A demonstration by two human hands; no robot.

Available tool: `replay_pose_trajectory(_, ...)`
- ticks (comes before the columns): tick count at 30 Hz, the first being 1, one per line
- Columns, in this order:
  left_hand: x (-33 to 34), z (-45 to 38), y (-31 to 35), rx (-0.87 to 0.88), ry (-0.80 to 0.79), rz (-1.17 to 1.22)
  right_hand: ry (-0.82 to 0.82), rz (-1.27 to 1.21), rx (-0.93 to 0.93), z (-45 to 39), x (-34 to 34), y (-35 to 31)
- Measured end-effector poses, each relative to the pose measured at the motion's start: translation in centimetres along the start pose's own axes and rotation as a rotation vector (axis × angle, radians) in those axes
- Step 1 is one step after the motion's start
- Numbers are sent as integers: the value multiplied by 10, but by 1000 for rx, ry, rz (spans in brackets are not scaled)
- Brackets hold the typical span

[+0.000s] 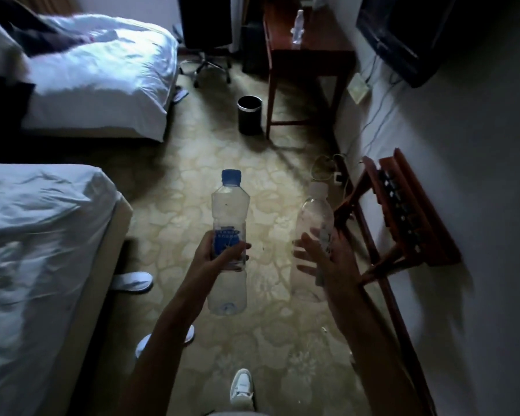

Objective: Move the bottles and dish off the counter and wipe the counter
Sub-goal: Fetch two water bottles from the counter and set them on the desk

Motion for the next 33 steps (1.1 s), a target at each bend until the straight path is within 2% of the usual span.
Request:
replay_pose_trajectory(3,-28,-52,11,14,72,-5,-60,20,-6,-56,30,-3)
replay_pose_trajectory(6,-39,-104,5,-23,140,-6,-87,20,64,-115,46,8)
replay_pose_trajectory(12,-20,-247,-3,-87,159,-28,-84,-35,145,-262,62,17)
replay_pose_trajectory(16,0,-366,38,-75,174,-34,-122,-33,142,-383,77,-24)
replay_pose_trajectory(22,5,-519,115,-10,189,-9,-201,-6,34,-548,118,-116)
replay_pose_trajectory(26,-13,-617,125,-9,219,-3,-209,12,64,-645,155,-125)
replay_pose_trajectory(33,-56,-835,142,-63,131,-4,-167,76,145,-826,229,-137)
Point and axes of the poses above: each hand's wrist, its own z-axis away from the middle knuckle, its own x-axis out of the palm, y = z × x, the point moved 8 cm from there along -z, towards the middle knuckle, and after that the axes turned 2 degrees about y, right-handed, at the moved point
